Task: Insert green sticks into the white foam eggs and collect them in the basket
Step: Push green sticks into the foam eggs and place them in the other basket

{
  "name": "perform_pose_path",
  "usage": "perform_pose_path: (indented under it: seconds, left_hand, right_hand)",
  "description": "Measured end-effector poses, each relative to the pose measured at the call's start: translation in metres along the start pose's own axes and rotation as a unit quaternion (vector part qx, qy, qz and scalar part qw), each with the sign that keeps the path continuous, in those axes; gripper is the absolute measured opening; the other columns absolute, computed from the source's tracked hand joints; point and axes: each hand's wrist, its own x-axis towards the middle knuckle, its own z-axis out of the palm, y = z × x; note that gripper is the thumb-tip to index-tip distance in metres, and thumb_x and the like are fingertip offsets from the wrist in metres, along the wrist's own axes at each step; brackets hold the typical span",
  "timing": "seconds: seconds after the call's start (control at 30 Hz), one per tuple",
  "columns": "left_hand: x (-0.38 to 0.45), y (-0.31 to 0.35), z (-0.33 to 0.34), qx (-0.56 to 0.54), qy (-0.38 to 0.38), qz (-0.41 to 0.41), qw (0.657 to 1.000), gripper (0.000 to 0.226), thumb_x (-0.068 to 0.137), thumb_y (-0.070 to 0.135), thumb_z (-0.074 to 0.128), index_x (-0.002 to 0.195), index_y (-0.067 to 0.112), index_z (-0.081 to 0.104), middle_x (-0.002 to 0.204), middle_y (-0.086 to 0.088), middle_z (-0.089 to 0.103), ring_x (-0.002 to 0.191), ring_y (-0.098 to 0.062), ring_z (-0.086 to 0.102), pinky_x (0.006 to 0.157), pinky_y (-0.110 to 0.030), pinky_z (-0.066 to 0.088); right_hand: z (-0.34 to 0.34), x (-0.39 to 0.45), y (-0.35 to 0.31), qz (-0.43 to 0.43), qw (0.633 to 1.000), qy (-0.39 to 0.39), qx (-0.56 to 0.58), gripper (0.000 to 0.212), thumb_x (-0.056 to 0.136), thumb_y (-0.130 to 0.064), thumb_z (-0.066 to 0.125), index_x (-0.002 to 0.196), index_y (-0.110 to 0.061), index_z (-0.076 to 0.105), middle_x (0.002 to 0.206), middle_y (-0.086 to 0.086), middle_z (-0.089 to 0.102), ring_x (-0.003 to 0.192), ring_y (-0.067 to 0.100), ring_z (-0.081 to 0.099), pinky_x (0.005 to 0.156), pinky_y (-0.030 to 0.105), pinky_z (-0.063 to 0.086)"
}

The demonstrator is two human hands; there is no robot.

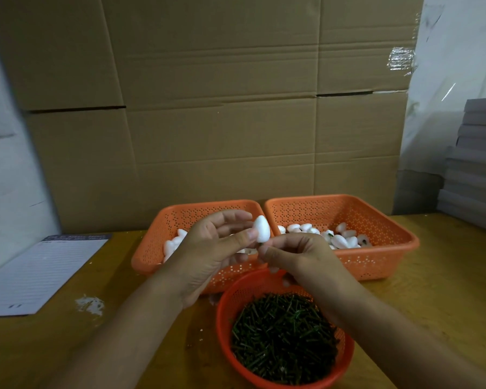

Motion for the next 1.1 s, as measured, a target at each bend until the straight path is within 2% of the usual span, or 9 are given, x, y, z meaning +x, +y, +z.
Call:
perform_pose_path:
  seconds: [0.1,0.37,0.47,0.57,0.7,0.93,1.1]
  left_hand:
    - [-0.0006,-0.0008,0.0011,0.019,0.008,0.004,1.0,0.046,0.074,0.025,0.078,0.117,0.013,0.066,0.111,-0.006,0.076,0.091,-0.014,0.074,0.069,-0.022,0.057]
    - [-0.001,-0.0035,0.0029,0.073,0.018,0.021,0.997,0.043,0.072,0.027,0.08,0.112,0.017,0.069,0.11,-0.005,0.075,0.094,-0.018,0.073,0.076,-0.027,0.059]
    - [-0.0008,-0.0037,0.0027,0.087,0.013,0.024,0.996,0.041,0.072,0.03,0.08,0.11,0.017,0.071,0.108,-0.005,0.076,0.092,-0.016,0.073,0.075,-0.027,0.057]
    - [-0.001,-0.0035,0.0022,0.097,-0.002,0.021,0.995,0.04,0.076,0.033,0.076,0.113,0.017,0.071,0.107,-0.004,0.077,0.093,-0.014,0.073,0.076,-0.024,0.057]
    - [-0.0015,-0.0022,-0.001,0.078,-0.022,0.01,0.997,0.039,0.077,0.034,0.076,0.113,0.019,0.073,0.105,-0.007,0.077,0.087,-0.011,0.07,0.071,-0.021,0.055]
    - [-0.0007,-0.0012,-0.0051,0.043,-0.057,0.0,0.997,0.032,0.083,0.03,0.076,0.114,0.021,0.075,0.098,-0.009,0.075,0.083,-0.009,0.067,0.07,-0.022,0.055]
    - [-0.0003,-0.0024,-0.0054,0.025,-0.054,0.001,0.998,0.034,0.083,0.029,0.074,0.115,0.019,0.074,0.099,-0.009,0.074,0.081,-0.011,0.066,0.069,-0.022,0.055]
  right_hand:
    - [0.0005,0.0006,0.0011,-0.01,1.0,0.016,0.02,0.014,0.089,-0.015,0.072,0.078,-0.007,0.076,0.062,0.002,0.061,0.056,0.008,0.053,0.048,0.018,0.042]
    - [0.0043,-0.0003,0.0007,-0.024,1.0,0.019,-0.002,0.017,0.086,-0.017,0.076,0.069,-0.019,0.077,0.056,-0.003,0.06,0.05,0.006,0.049,0.046,0.017,0.039]
    - [0.0045,-0.0015,-0.0002,-0.025,0.999,0.025,-0.002,0.014,0.085,-0.019,0.076,0.073,-0.012,0.077,0.056,-0.003,0.06,0.05,0.006,0.049,0.045,0.016,0.038]
    - [0.0033,-0.0027,-0.0022,-0.032,0.999,0.017,-0.019,0.016,0.087,-0.019,0.073,0.073,-0.012,0.076,0.057,0.0,0.059,0.055,0.014,0.048,0.048,0.02,0.038]
    - [0.0027,-0.0024,-0.0041,-0.037,0.999,0.005,-0.036,0.022,0.092,-0.011,0.067,0.071,-0.014,0.074,0.057,0.002,0.059,0.055,0.015,0.049,0.049,0.022,0.04]
    - [0.0032,-0.0026,-0.0055,-0.055,0.997,-0.03,-0.048,0.031,0.097,-0.013,0.06,0.068,-0.017,0.071,0.059,0.0,0.059,0.057,0.013,0.052,0.05,0.021,0.043]
    - [0.0033,-0.0028,-0.0043,-0.05,0.998,-0.019,-0.022,0.025,0.096,-0.015,0.064,0.073,-0.016,0.073,0.058,-0.004,0.061,0.054,0.007,0.053,0.049,0.019,0.043]
